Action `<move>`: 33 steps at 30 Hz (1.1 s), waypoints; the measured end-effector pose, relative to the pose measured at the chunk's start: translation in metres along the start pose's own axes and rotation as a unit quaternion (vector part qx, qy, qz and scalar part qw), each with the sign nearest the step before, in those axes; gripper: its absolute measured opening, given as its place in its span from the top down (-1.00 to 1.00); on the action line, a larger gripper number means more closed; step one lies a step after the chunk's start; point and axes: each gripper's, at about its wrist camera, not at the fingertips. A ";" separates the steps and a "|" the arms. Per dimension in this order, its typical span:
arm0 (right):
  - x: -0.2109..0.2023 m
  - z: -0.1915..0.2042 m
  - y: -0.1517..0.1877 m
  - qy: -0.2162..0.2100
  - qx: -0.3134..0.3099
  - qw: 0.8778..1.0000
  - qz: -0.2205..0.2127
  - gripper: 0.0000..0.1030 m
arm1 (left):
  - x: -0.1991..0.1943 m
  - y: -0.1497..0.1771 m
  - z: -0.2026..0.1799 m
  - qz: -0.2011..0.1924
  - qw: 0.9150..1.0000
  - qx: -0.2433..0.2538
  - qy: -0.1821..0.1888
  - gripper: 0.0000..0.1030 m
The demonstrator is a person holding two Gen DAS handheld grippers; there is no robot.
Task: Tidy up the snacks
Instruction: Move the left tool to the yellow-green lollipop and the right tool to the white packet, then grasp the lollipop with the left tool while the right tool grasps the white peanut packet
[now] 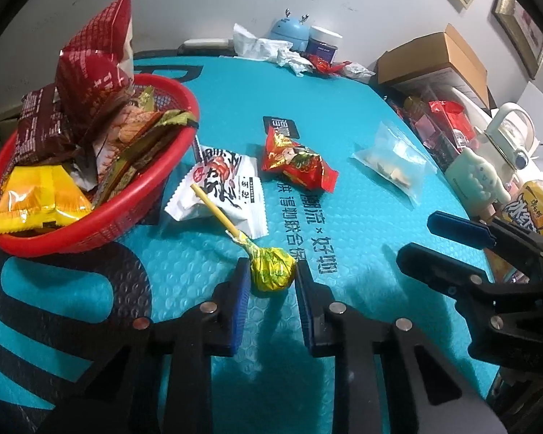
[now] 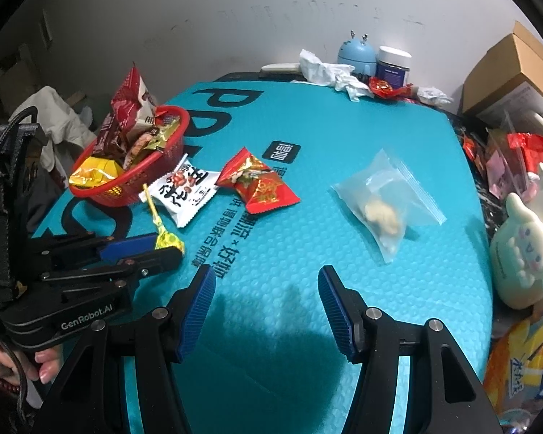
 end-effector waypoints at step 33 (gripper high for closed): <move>0.074 0.060 -0.087 -0.102 0.004 0.993 0.053 -0.39 | -0.076 0.001 0.063 -0.072 0.996 -0.044 -0.019 0.55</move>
Point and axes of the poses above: each gripper's, at about its wrist camera, not at the fingertips, and x roughly the way its jaws point, z to its left, y to its underside, and after that the axes turned 11 degrees about z, right-handed
